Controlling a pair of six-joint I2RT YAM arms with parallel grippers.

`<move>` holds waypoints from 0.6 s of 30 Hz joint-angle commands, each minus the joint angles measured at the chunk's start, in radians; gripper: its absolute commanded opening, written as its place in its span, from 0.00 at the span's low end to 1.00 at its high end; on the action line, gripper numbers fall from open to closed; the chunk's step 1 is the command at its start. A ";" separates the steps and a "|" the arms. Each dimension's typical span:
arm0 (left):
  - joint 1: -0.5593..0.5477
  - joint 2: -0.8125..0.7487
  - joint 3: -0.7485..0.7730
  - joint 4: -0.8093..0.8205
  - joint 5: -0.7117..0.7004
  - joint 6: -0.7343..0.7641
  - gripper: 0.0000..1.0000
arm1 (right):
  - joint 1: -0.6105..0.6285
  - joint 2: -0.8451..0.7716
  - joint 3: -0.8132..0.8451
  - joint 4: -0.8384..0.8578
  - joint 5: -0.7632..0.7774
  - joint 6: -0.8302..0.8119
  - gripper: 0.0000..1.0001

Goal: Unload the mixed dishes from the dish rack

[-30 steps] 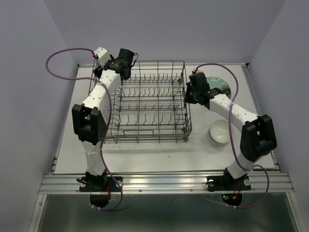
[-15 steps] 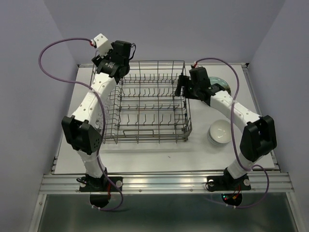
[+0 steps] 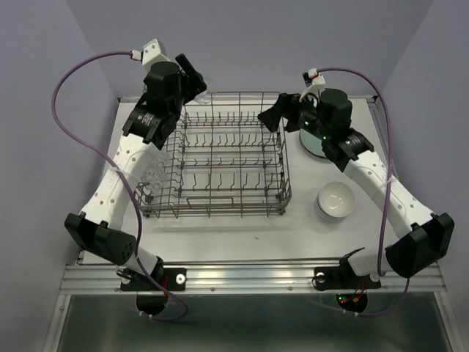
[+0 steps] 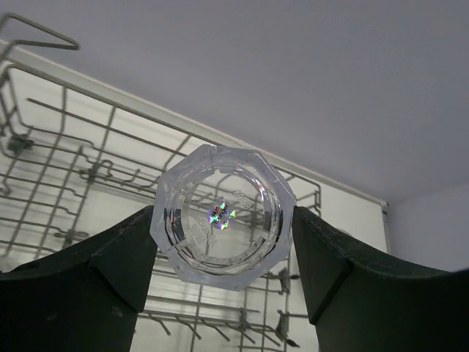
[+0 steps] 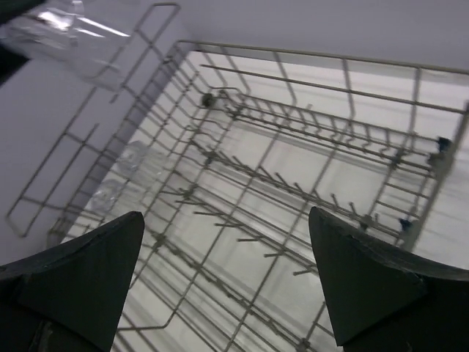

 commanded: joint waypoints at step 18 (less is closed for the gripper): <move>-0.124 -0.329 -0.349 0.405 0.350 -0.241 0.00 | 0.004 0.056 -0.097 0.887 -0.563 0.308 0.97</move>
